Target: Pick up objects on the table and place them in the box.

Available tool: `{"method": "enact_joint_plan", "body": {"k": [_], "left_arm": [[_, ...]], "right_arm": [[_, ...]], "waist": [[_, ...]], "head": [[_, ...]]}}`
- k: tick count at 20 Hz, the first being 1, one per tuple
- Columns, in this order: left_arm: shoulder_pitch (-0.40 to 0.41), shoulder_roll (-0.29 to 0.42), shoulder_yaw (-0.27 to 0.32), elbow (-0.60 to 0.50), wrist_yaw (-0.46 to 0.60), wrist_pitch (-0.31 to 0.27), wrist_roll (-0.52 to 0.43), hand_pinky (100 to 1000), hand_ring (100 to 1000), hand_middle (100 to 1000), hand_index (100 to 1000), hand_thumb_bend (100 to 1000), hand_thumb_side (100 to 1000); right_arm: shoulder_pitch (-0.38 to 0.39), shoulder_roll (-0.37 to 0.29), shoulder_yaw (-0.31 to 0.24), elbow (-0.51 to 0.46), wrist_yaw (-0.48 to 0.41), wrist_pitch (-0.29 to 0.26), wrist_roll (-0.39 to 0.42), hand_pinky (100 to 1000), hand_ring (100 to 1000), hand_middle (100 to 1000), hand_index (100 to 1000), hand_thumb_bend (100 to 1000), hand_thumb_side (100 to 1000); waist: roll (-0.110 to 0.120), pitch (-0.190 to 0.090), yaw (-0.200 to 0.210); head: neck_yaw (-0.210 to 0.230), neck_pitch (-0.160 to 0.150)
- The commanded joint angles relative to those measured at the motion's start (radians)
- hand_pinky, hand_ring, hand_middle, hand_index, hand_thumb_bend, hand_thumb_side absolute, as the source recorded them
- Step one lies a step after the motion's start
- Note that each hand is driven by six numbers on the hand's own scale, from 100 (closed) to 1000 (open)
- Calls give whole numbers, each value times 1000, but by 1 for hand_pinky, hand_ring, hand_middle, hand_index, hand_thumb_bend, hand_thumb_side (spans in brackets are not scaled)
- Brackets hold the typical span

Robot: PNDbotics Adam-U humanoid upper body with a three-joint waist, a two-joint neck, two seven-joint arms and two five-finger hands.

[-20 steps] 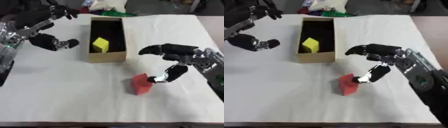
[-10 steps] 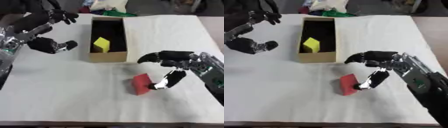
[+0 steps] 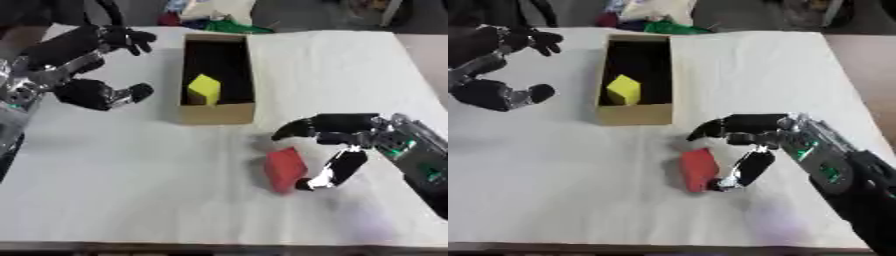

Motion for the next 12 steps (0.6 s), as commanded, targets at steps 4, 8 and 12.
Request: {"method": "enact_joint_plan", "body": {"k": [4, 8, 12], "left_arm": [[-8, 7, 17, -6, 5, -1, -6, 804, 744, 759, 974, 409, 917], [-7, 5, 18, -6, 7, -1, -6, 804, 744, 759, 975, 403, 922], [-6, 5, 19, -6, 8, -1, -6, 804, 743, 758, 975, 391, 929]], "right_arm": [[-12, 7, -5, 21, -2, -7, 6, 861, 930, 918, 986, 398, 556], [-11, 18, -10, 34, 11, -12, -2, 859, 921, 909, 933, 353, 534], [-10, 22, -20, 42, 25, -12, -29, 852, 908, 897, 834, 285, 503]], "waist": [[3, -14, 1], [4, -14, 1], [4, -14, 0]], "head": [[-3, -4], [-3, -2], [-3, -2]]}}
